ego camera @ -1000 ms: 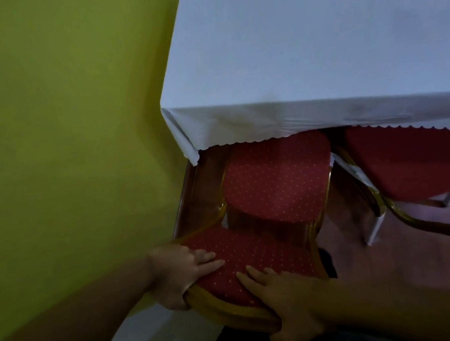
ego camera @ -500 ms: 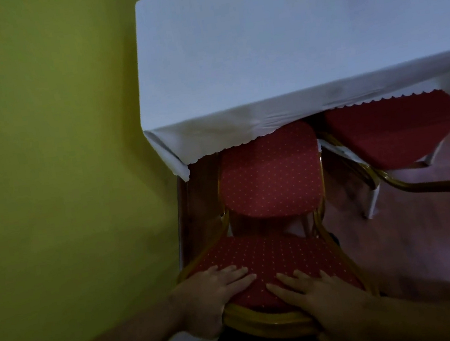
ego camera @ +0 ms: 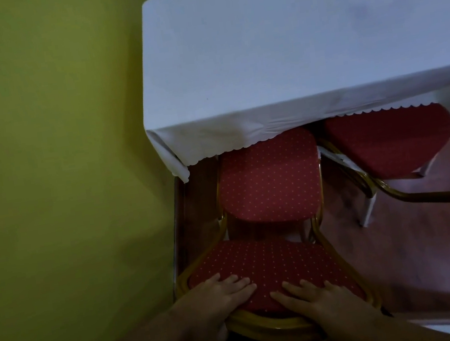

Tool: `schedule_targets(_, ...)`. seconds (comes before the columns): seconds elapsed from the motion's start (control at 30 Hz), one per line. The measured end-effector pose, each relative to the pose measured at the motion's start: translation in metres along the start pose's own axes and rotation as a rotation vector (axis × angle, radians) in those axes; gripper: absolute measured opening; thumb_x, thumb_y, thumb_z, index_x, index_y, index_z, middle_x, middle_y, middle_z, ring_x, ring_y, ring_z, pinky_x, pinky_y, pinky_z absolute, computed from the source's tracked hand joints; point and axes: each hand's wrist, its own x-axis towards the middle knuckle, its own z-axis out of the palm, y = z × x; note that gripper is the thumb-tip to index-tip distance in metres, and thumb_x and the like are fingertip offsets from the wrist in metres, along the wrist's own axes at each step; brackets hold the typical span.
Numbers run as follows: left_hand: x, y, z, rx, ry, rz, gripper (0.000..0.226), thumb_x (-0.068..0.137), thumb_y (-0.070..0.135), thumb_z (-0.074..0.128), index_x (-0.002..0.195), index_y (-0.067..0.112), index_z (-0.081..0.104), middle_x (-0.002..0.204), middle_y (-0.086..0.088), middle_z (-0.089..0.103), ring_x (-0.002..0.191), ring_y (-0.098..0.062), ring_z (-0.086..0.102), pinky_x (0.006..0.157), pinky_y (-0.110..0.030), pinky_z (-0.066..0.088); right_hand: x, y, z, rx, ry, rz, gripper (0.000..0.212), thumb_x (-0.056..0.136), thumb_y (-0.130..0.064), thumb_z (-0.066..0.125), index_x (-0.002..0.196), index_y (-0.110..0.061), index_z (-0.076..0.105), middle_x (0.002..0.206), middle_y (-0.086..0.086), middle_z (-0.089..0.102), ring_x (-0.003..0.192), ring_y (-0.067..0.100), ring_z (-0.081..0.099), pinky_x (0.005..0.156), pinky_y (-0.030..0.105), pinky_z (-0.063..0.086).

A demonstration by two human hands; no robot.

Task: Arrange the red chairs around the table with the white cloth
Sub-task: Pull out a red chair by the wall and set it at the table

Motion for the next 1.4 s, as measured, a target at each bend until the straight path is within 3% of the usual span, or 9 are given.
schedule_targets(0.2, 0.002, 0.014, 0.024, -0.029, -0.036, 0.014, 0.090, 0.084, 0.015, 0.053, 0.159, 0.023, 0.003, 0.166, -0.002, 0.009, 0.152, -0.021, 0.009, 0.122, -0.044, 0.003, -0.009, 0.001, 0.011, 0.100, -0.024, 0.012, 0.045, 0.060, -0.058, -0.015, 0.082, -0.075, -0.051, 0.170, 0.002, -0.003, 0.155, 0.031, 0.009, 0.120, 0.057, 0.013)
schedule_targets(0.4, -0.001, 0.015, 0.014, -0.033, 0.007, 0.019, 0.089, 0.080, 0.017, 0.043, 0.159, 0.023, 0.003, 0.166, -0.002, 0.006, 0.152, -0.020, 0.006, 0.118, -0.037, -0.003, -0.013, 0.007, 0.007, 0.045, 0.051, -0.024, 0.096, 0.105, -0.030, 0.031, 0.087, -0.073, -0.052, 0.170, -0.001, -0.007, 0.155, 0.031, 0.006, 0.120, 0.058, 0.012)
schedule_targets(0.6, -0.001, 0.014, 0.014, -0.047, 0.057, 0.019, 0.087, 0.080, 0.021, 0.042, 0.159, 0.025, 0.004, 0.166, -0.002, 0.010, 0.152, -0.021, 0.010, 0.121, -0.042, 0.000, -0.016, 0.012, 0.002, 0.106, 0.072, -0.004, 0.075, 0.093, -0.046, 0.017, 0.096, -0.067, -0.055, 0.170, 0.005, -0.005, 0.154, 0.035, 0.009, 0.120, 0.059, 0.014)
schedule_targets(0.83, 0.010, 0.008, 0.057, 0.070, 0.204, 0.052, 0.134, 0.056, 0.059, 0.075, 0.158, 0.020, -0.002, 0.140, 0.010, 0.056, 0.120, -0.005, 0.059, 0.092, -0.028, 0.052, -0.021, 0.016, 0.007, 0.198, 0.039, -0.029, 0.077, 0.103, -0.041, 0.018, 0.098, -0.069, -0.054, 0.169, 0.010, 0.003, 0.153, 0.039, 0.015, 0.116, 0.067, 0.016)
schedule_targets(0.93, 0.001, 0.008, 0.079, 0.088, 0.216, 0.041, 0.102, 0.087, 0.055, 0.058, 0.158, 0.018, -0.004, 0.154, 0.010, 0.033, 0.121, -0.003, 0.055, 0.090, -0.025, 0.052, -0.011, 0.019, 0.022, 0.208, 0.078, 0.030, 0.056, 0.099, -0.046, -0.003, 0.138, -0.045, -0.043, 0.152, 0.010, 0.050, 0.126, 0.035, 0.060, 0.085, 0.066, 0.053)
schedule_targets(1.03, -0.004, 0.003, 0.096, 0.240, 0.258, 0.026, 0.051, 0.109, 0.027, 0.008, 0.159, 0.019, -0.004, 0.162, 0.007, 0.017, 0.142, -0.008, 0.033, 0.103, -0.028, 0.038, 0.000, 0.015, 0.033, 0.194, -0.053, 0.038, 0.043, 0.082, -0.062, -0.027, 0.119, -0.061, -0.049, 0.165, 0.017, 0.022, 0.142, 0.049, 0.035, 0.102, 0.078, 0.031)
schedule_targets(1.17, 0.001, 0.001, 0.095, 0.248, 0.296, -0.003, 0.052, 0.109, 0.025, 0.011, 0.159, 0.022, -0.002, 0.166, 0.004, -0.007, 0.149, -0.008, 0.017, 0.097, -0.027, 0.046, -0.010, 0.010, 0.010, -0.055, -0.079, -0.169, 0.058, 0.089, -0.050, 0.002, 0.133, -0.056, -0.036, 0.169, 0.014, -0.001, 0.151, 0.045, 0.011, 0.115, 0.069, 0.012)
schedule_targets(1.27, -0.002, 0.010, 0.065, 0.126, 0.173, 0.013, 0.098, 0.080, 0.052, 0.048, 0.158, 0.019, -0.002, 0.156, 0.010, 0.036, 0.124, -0.002, 0.055, 0.092, -0.024, 0.051, -0.008, 0.014, 0.005, -0.103, -0.050, -0.176, 0.074, 0.105, -0.029, 0.033, 0.136, -0.055, -0.028, 0.169, 0.010, -0.002, 0.153, 0.040, 0.008, 0.118, 0.065, 0.010)
schedule_targets(1.4, -0.005, 0.006, 0.044, 0.063, 0.086, 0.016, 0.122, 0.058, 0.049, 0.064, 0.157, 0.026, -0.003, 0.148, 0.009, 0.049, 0.131, -0.006, 0.050, 0.104, -0.030, 0.042, -0.006, 0.020, 0.007, -0.089, -0.049, -0.127, 0.089, 0.102, -0.018, 0.049, 0.145, -0.050, -0.022, 0.170, 0.007, -0.002, 0.154, 0.037, 0.007, 0.119, 0.063, 0.008)
